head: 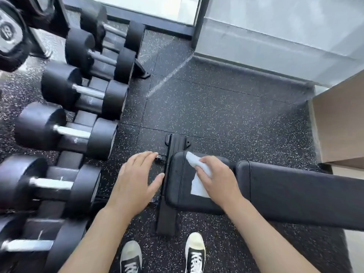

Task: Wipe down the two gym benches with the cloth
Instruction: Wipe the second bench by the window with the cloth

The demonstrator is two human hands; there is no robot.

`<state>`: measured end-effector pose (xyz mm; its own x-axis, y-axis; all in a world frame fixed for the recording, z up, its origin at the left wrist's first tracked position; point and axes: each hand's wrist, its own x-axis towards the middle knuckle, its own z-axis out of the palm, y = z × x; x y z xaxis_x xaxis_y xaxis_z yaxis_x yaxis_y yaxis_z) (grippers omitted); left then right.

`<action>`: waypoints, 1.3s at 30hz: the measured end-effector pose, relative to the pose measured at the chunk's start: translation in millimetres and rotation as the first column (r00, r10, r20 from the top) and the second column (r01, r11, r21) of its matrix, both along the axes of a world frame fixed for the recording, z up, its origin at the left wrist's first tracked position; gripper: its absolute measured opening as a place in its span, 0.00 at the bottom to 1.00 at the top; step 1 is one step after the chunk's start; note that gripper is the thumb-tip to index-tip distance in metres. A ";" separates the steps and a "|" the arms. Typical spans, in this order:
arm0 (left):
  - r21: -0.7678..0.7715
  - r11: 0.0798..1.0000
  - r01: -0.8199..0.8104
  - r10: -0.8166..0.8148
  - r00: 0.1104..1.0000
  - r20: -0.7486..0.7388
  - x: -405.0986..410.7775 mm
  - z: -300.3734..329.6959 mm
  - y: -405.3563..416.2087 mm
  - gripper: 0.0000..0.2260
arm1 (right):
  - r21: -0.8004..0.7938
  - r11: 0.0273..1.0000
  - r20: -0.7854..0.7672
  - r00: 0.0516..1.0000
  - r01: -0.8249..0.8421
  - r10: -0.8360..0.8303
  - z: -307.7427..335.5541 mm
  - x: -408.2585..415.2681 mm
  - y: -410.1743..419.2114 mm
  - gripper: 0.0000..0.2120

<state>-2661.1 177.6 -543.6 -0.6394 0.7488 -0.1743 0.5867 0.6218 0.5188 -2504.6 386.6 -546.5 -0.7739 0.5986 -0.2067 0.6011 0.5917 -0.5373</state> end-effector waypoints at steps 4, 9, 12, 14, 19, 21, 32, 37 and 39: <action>-0.050 0.999 0.016 -0.014 0.999 0.041 13.5 -70.5 -0.7 0.31 | 0.000 0.999 0.012 0.999 -0.037 0.037 -65.4 -12.1 1.9 0.09; -0.068 0.997 0.034 -0.028 0.996 0.080 34.6 -146.3 0.1 0.35 | 0.079 0.993 -0.009 0.996 -0.091 0.092 -128.7 -40.1 14.2 0.11; -0.080 0.996 0.046 -0.036 0.992 0.119 49.5 -184.0 6.2 0.40 | 0.187 0.974 -0.032 0.990 -0.132 0.140 -159.5 -66.0 25.7 0.13; -0.093 0.993 0.067 -0.053 0.987 0.149 58.8 -204.3 9.3 0.44 | 0.242 0.957 -0.045 0.984 -0.158 0.173 -178.2 -80.6 31.1 0.14; -0.065 0.997 0.047 -0.033 0.978 0.205 74.2 -236.7 1.0 0.52 | 0.359 0.898 0.017 0.963 -0.256 0.268 -218.5 -72.8 11.9 0.10; -0.024 1.000 0.016 -0.011 0.977 0.215 77.2 -242.1 -3.5 0.52 | 0.398 0.886 -0.027 0.963 -0.236 0.268 -221.2 -52.1 -4.5 0.08; 0.046 0.999 0.009 -0.023 0.950 0.311 73.2 -258.6 -5.7 0.50 | 0.395 0.754 -0.062 0.803 -0.525 0.592 -218.1 23.8 -32.8 0.09; 0.045 0.999 -0.032 0.015 0.945 0.326 75.4 -256.4 -5.3 0.55 | 0.513 0.743 -0.052 0.848 -0.430 0.527 -222.8 -47.5 25.8 0.05; 0.039 0.998 -0.039 0.024 0.942 0.336 76.0 -255.7 -5.1 0.56 | 0.512 0.809 -0.027 0.936 -0.289 0.352 -222.9 -80.6 40.7 0.07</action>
